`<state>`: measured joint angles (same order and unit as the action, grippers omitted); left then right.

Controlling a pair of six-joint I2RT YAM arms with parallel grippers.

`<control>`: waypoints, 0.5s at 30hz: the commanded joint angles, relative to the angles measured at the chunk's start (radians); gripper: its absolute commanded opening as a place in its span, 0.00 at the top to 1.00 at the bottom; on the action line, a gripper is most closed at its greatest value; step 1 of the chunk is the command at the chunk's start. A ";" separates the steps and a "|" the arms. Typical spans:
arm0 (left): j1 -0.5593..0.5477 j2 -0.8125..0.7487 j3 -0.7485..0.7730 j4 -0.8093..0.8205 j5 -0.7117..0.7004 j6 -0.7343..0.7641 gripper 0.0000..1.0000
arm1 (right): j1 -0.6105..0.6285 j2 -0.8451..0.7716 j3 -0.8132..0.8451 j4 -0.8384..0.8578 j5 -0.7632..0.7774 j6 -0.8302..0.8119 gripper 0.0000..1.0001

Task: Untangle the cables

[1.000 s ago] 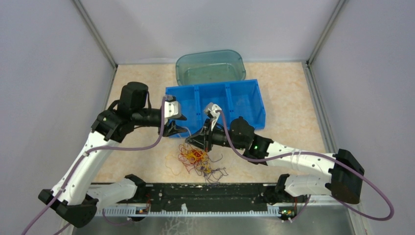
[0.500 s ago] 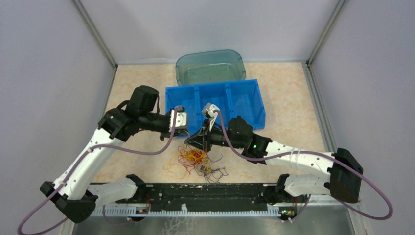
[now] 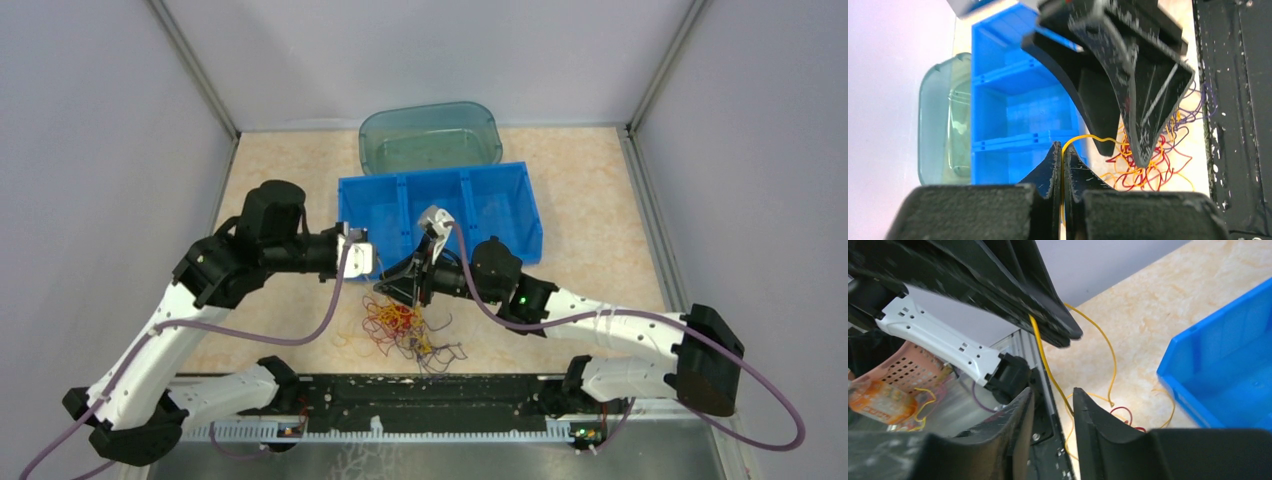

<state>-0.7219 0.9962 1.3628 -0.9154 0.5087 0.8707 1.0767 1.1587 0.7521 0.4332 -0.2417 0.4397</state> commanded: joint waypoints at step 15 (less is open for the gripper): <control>-0.013 0.055 0.293 0.033 0.001 -0.090 1.00 | -0.003 0.186 -0.111 0.315 -0.056 0.137 0.79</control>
<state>-0.7288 1.0561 1.5787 -0.9005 0.5274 0.7601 1.0767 1.3312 0.6949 0.6415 -0.2794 0.5343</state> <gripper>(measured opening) 0.012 0.224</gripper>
